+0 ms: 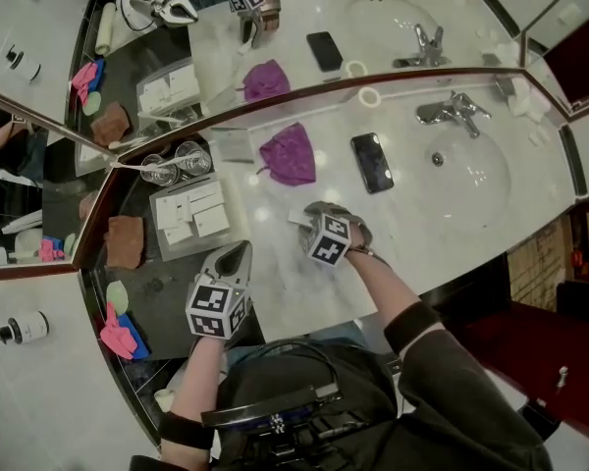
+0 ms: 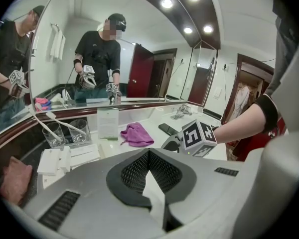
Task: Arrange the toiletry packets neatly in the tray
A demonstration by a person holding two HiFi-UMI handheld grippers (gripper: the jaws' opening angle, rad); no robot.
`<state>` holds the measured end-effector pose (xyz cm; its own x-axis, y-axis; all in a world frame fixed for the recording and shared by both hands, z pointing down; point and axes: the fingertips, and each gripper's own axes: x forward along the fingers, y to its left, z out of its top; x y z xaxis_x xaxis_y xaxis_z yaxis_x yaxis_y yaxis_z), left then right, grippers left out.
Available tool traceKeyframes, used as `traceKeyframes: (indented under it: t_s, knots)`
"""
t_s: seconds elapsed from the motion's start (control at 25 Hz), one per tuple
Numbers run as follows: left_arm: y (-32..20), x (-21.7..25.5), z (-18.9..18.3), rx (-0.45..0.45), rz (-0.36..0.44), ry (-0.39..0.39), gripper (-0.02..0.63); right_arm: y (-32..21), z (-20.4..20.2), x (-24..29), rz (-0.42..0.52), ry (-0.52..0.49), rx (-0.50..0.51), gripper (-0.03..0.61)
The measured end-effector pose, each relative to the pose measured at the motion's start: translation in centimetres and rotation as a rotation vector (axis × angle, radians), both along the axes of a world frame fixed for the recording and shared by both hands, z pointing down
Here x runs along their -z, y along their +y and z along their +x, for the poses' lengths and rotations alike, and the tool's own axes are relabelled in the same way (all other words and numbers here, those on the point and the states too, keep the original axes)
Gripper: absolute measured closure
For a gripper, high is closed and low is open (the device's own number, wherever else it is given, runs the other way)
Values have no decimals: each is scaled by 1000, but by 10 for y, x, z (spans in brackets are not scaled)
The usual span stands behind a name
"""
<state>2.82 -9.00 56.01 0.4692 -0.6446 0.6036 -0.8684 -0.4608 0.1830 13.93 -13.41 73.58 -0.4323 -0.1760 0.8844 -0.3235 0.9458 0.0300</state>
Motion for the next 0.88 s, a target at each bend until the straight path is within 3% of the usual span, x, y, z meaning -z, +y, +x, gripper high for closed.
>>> traceKeyframes:
  t_s: [0.2, 0.32, 0.56, 0.88]
  knots:
    - [9, 14, -9, 13, 26, 4, 612, -1, -9, 30, 35, -50, -37, 398]
    - [16, 24, -19, 24, 52, 6, 612, 0, -20, 59, 57, -115, -76, 472]
    - [33, 47, -55, 58, 100, 12, 613, 8, -44, 114, 98, -232, -179, 551]
    - [58, 78, -121, 101, 177, 14, 613, 37, -100, 182, 109, -376, -267, 561]
